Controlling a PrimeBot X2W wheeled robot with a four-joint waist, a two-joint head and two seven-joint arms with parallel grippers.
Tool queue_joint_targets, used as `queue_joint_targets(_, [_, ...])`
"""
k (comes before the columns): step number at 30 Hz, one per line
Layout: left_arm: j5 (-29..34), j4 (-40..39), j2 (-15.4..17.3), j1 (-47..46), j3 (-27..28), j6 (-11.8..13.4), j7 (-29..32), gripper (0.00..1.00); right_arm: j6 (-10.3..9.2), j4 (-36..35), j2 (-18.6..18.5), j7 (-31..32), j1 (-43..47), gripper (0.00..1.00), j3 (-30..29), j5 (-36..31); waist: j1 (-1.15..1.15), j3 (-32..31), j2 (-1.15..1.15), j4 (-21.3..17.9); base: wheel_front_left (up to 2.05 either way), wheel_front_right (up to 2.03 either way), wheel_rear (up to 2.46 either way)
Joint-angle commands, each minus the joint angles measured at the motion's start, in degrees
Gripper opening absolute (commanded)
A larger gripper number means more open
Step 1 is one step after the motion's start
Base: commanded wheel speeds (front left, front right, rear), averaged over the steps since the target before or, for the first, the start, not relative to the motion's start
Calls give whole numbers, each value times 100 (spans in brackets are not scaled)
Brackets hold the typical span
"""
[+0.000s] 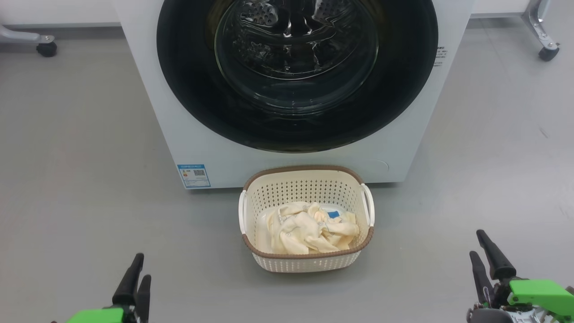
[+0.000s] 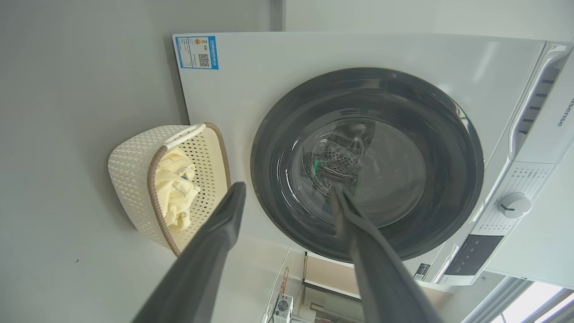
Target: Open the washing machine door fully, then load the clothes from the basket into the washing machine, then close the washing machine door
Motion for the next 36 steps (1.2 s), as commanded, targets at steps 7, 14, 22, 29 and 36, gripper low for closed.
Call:
queue_joint_targets(7, [230,-293,127,-350,-50,-17,-197,100,6,-284,-121,-79,-318,100,-30,-221,0,-11,0,2,0,0,0])
queue_joint_targets(14, [615,-278,195,-413,-141,22,-402,100,7,-335,-140,-153,-353,100,-79,-632,0,-24,0,8,0,0,0])
queue_joint_targets(22, [1355,-317,249,-499,-214,176,-565,100,9,-448,-154,-234,-442,100,-137,-1560,0,-21,0,13,0,0,0])
queue_joint_targets(29, [2249,-425,251,-541,-208,349,-701,100,10,-594,-205,-369,-518,100,-111,-2900,0,-7,0,19,0,0,0])
queue_joint_targets(36, [2920,-476,260,-570,-262,441,-801,100,12,-628,-236,-483,-552,100,-37,-3733,0,-5,0,32,0,0,0])
